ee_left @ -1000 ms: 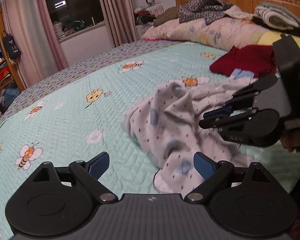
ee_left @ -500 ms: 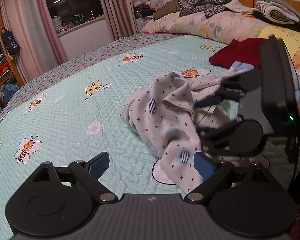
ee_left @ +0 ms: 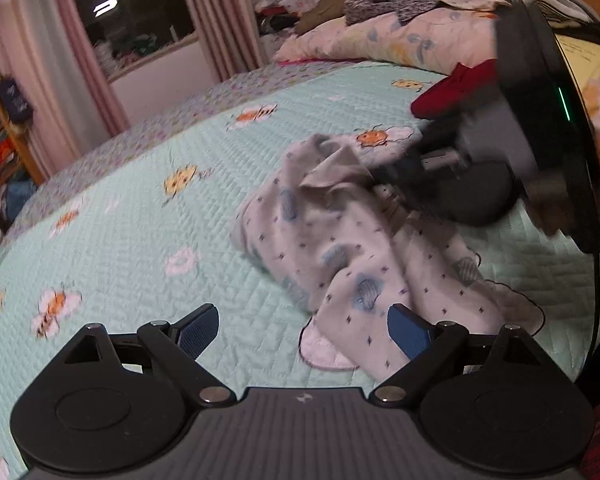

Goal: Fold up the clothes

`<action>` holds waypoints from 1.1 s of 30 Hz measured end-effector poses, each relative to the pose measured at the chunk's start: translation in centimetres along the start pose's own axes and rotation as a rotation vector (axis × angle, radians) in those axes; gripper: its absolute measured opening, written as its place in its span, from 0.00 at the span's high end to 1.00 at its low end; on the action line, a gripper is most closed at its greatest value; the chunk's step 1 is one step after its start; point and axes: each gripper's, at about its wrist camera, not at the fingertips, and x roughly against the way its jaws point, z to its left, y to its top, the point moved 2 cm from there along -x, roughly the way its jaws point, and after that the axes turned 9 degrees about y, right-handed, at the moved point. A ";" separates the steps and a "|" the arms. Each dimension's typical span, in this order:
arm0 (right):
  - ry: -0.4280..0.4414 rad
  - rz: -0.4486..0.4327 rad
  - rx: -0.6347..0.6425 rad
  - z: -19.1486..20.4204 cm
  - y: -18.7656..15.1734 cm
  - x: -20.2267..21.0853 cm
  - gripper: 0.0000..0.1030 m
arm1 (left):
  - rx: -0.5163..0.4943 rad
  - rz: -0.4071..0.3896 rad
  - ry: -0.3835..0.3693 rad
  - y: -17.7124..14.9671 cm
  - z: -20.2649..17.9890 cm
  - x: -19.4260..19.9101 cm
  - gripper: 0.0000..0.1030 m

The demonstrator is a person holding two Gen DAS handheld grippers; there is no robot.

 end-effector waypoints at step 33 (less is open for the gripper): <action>-0.101 -0.080 -0.862 -9.7 -8.4 6.7 0.86 | 0.324 -0.103 0.021 7.5 12.5 -0.4 0.96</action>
